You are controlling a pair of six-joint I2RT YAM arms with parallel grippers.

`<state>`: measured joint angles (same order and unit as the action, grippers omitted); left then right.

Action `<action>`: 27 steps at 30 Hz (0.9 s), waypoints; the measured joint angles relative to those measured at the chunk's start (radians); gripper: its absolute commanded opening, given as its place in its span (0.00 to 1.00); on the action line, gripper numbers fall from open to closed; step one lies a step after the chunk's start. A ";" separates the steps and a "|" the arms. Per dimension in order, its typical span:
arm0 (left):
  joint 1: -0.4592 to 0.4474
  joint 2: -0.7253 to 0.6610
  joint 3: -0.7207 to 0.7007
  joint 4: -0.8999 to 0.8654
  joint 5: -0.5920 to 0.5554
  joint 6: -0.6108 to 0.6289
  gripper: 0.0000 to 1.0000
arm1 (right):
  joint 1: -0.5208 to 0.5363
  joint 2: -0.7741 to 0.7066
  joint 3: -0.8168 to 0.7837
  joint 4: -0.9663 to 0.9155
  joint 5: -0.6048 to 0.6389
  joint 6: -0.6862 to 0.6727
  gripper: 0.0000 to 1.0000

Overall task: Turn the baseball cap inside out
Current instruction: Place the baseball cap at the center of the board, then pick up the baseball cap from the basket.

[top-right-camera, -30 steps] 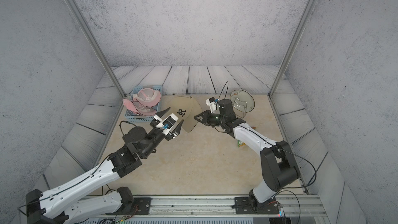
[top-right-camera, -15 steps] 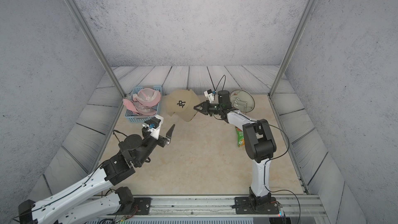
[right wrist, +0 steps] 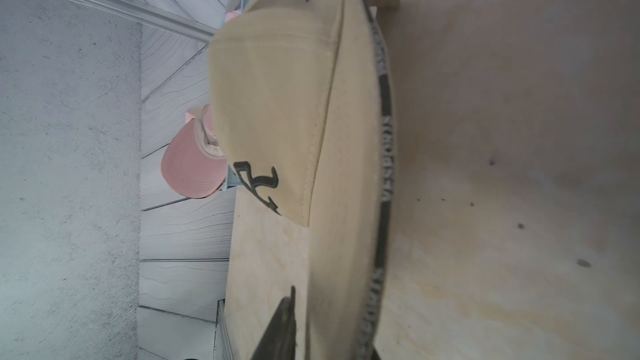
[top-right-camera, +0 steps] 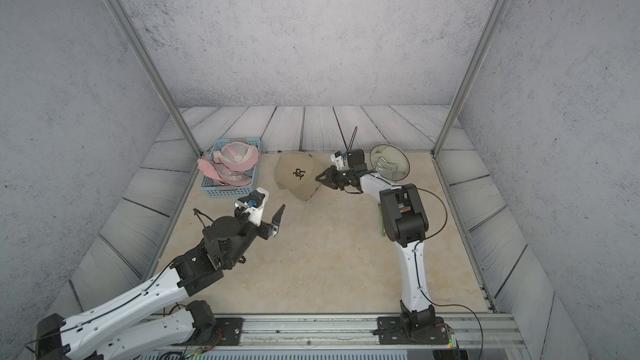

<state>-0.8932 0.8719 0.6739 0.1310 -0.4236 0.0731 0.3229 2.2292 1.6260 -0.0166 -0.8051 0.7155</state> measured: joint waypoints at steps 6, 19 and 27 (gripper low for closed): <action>0.007 0.014 0.000 -0.002 -0.005 -0.033 0.89 | -0.001 -0.001 -0.028 -0.097 0.130 -0.067 0.67; 0.357 0.219 0.223 -0.231 0.018 -0.223 0.93 | 0.011 -0.296 -0.209 -0.225 0.536 -0.268 0.80; 0.587 0.452 0.401 -0.336 0.090 -0.313 0.91 | 0.019 -0.591 -0.391 -0.219 0.581 -0.362 0.80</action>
<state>-0.3061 1.3239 1.0744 -0.2047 -0.3336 -0.2398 0.3420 1.6379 1.2354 -0.2352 -0.2245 0.3531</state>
